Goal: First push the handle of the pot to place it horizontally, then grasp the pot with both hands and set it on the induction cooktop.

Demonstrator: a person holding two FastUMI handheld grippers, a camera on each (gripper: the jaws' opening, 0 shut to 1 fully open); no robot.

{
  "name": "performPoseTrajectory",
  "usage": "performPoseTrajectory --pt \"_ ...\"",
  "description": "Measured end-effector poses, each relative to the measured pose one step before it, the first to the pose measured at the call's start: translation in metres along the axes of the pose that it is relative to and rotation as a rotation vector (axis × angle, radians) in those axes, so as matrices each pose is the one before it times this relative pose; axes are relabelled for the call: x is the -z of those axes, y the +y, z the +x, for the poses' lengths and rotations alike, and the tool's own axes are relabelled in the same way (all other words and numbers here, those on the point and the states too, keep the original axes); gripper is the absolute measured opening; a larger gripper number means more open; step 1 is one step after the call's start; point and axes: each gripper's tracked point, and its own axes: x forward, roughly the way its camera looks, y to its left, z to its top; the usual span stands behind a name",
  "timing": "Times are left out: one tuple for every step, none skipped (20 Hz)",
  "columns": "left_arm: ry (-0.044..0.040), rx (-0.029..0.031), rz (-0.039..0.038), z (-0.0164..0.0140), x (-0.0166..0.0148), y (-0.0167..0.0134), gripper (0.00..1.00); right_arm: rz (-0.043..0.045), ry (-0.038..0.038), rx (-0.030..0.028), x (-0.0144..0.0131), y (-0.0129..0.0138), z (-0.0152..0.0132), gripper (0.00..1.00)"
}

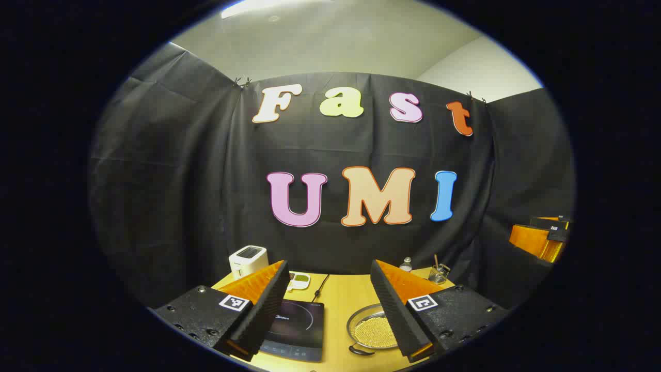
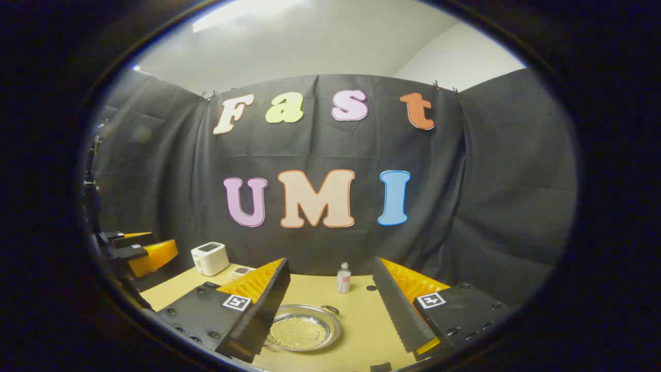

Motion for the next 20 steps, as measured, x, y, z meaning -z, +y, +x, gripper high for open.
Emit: performPoseTrajectory --pt "-0.00025 -0.00874 0.00458 -0.00107 -0.0001 -0.00139 0.92 0.00989 0.00287 -0.00282 0.00197 -0.00495 0.00142 0.95" --pt "-0.00054 -0.00553 0.00465 0.00001 -0.00046 -0.00195 0.92 0.01007 0.00187 0.00079 -0.00002 -0.00656 -0.00015 0.95" --pt "0.00045 -0.00395 0.00587 -0.00075 -0.00097 -0.0021 0.92 0.01027 0.00493 0.00005 0.00122 -0.00585 0.00072 0.95" --pt "0.00053 -0.00514 0.00474 -0.00152 0.00106 -0.00157 0.92 0.01031 0.00877 -0.00288 0.00271 -0.00526 -0.00002 0.95" --pt "0.00223 -0.00426 0.00364 -0.00129 -0.00004 -0.00178 0.92 0.00919 0.00498 -0.00173 0.00294 -0.00556 -0.00055 1.0" --pt "0.00054 -0.0068 0.00492 -0.00153 0.00069 -0.00195 0.92 0.00505 0.00235 -0.00243 0.00081 -0.0054 -0.00046 0.95" --pt "-0.00283 -0.00912 0.00537 -0.00095 -0.00055 -0.00122 0.96 0.00092 0.00267 -0.00165 0.0024 -0.00538 -0.00121 0.95" --pt "-0.00052 -0.01036 0.00564 -0.00204 0.00178 -0.00091 0.96 -0.00107 0.00143 -0.00072 0.00171 -0.00466 -0.00024 0.95" --pt "0.00114 -0.00645 0.0016 -0.00143 0.00177 -0.00117 0.92 0.00052 -0.00225 -0.00225 0.00082 -0.00404 -0.00098 0.95" --pt "0.00247 0.00066 -0.00393 -0.0021 0.00304 -0.00467 0.92 0.00329 -0.0025 -0.0021 0.00012 -0.00264 0.00004 1.0" --pt "0.01219 0.00411 -0.00503 -0.00123 0.00328 -0.00403 0.92 0.00249 0.00179 -0.00396 0.00129 -0.00122 0.0004 1.0" --pt "0.01134 0.00474 -0.00405 -0.00347 0.00494 -0.00261 0.93 0.00195 0.00384 -0.00167 0.00128 -0.00232 0.00072 0.95" --pt "0.00707 0.00085 -0.00248 -0.00066 0.00281 -0.00213 0.93 0.00033 0.00371 -0.00331 0.00155 -0.00163 -0.00049 0.95" --pt "0.00582 -0.00103 -0.00149 -0.00115 0.00145 -0.00063 0.96 -0.00084 0.00221 -0.00277 -0.00012 -0.00159 0.00067 0.95" --pt "0.00502 -0.00205 0.00042 -0.00059 0.00243 -0.00075 0.93 -0.00186 0.00352 -0.00075 0.0018 -0.0024 0.00072 0.95" --pt "0.00682 -0.00295 0.00111 -0.00125 0.00292 -0.00081 0.96 -0.00173 0.00415 -0.00133 0.00155 -0.00175 0.00062 0.95" --pt "0.00797 -0.00516 0.00096 -0.00161 0.00214 0.00023 0.96 0.00016 0.00874 -0.00289 0.00306 -0.00176 0.00044 0.95" --pt "0.00105 -0.00463 -0.00148 -0.00104 0.00073 0.00084 0.96 0.00061 0.01365 -0.00743 0.0049 -0.00014 0.00129 0.95" --pt "0.00153 -0.00435 -0.00287 -0.00139 -0.00067 0.00037 0.93 -0.00179 0.01612 -0.00755 0.00611 0.00073 0.0016 0.95" --pt "-0.00275 -0.00634 -0.00241 -0.00088 0.0012 0.00081 0.96 -0.00382 0.01465 -0.0037 0.00609 -0.00141 0.00274 0.95"
